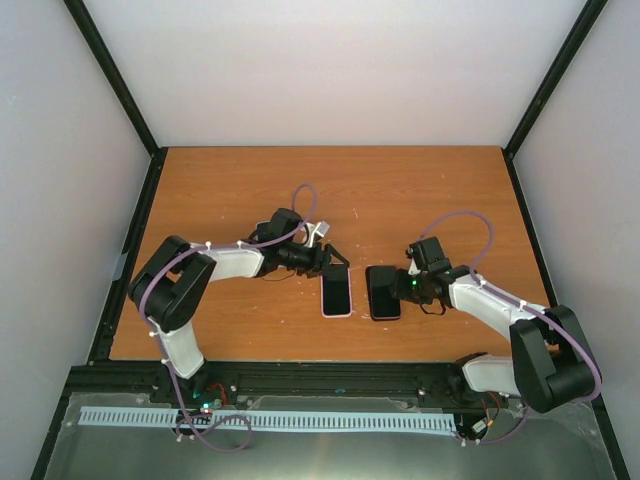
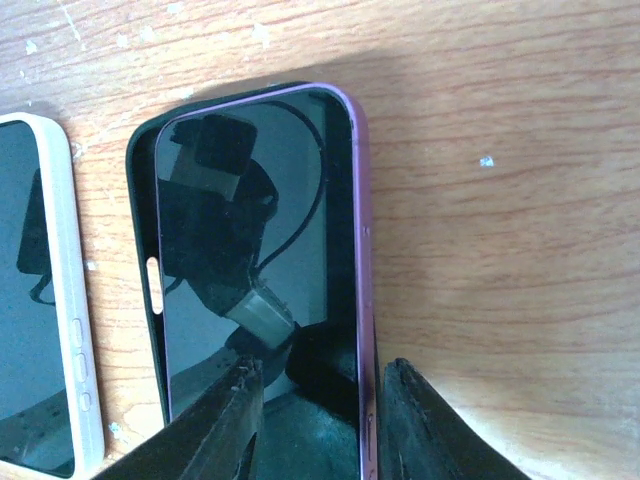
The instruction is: Put the phone into the phone case
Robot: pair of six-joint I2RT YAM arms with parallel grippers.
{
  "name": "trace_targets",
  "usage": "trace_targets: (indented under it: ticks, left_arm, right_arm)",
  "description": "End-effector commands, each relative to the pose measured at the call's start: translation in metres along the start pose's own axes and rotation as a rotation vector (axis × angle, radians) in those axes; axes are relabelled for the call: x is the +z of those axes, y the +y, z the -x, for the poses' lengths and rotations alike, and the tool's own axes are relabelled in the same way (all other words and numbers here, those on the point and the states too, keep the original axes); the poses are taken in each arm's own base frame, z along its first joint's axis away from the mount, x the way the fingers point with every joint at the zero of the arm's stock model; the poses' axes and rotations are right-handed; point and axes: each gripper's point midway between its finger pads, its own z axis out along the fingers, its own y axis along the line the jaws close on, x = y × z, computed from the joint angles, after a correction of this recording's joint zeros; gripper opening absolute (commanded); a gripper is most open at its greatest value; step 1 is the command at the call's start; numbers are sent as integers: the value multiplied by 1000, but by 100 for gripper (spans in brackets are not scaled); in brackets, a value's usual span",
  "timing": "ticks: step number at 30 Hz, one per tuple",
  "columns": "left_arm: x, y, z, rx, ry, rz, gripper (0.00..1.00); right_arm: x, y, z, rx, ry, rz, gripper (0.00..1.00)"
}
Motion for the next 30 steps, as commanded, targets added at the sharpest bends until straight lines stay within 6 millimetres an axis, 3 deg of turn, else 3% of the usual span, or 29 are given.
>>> trace_targets:
  ticks: [1,8,16,30]
  left_arm:
    - [14,-19,16,46,-13,-68,60]
    - [34,-15,17,29,19,-58,58]
    - [63,-5,13,-1,72,-44,54]
    - [86,13,11,-14,119,-20,46]
  right_arm:
    - [1,-5,6,-1,-26,-22,32]
    - [0,-17,7,-2,-47,-81,31]
    - [9,-8,1,-8,-15,-11,27]
    - [14,7,-4,-13,16,82,21]
